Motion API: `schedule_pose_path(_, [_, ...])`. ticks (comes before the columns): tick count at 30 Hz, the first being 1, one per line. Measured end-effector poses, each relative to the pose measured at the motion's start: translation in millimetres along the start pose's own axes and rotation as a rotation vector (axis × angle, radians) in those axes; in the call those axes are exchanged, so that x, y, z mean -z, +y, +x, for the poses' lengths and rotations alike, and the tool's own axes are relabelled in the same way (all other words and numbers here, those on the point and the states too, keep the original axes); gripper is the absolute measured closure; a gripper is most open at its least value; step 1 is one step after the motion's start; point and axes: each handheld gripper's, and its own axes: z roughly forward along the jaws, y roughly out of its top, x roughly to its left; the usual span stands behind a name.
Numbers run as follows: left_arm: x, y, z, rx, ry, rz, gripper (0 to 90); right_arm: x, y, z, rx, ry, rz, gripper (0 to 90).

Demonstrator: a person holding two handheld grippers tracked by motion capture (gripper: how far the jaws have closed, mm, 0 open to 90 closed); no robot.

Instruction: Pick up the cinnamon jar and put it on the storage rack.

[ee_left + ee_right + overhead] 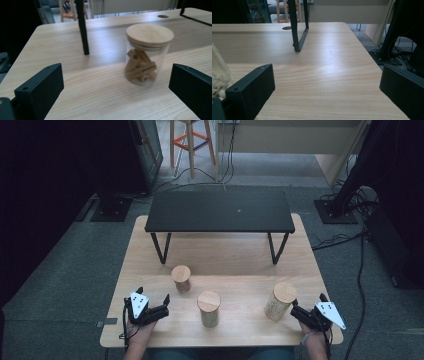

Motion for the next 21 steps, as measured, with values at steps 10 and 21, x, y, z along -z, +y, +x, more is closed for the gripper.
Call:
schedule_pose_path(10, [7.9, 15.3, -4.3, -0.031, -0.042, 0.001, 0.0, 1.3, -2.6, 0.2, 0.003, 0.0, -0.014, 0.0])
schedule_pose_path(21, [7.7, 20.8, -8.4, -0.041, -0.064, 0.012, 0.0, 1.1, -2.0, -0.4, 0.004, 0.003, -0.011, 0.0])
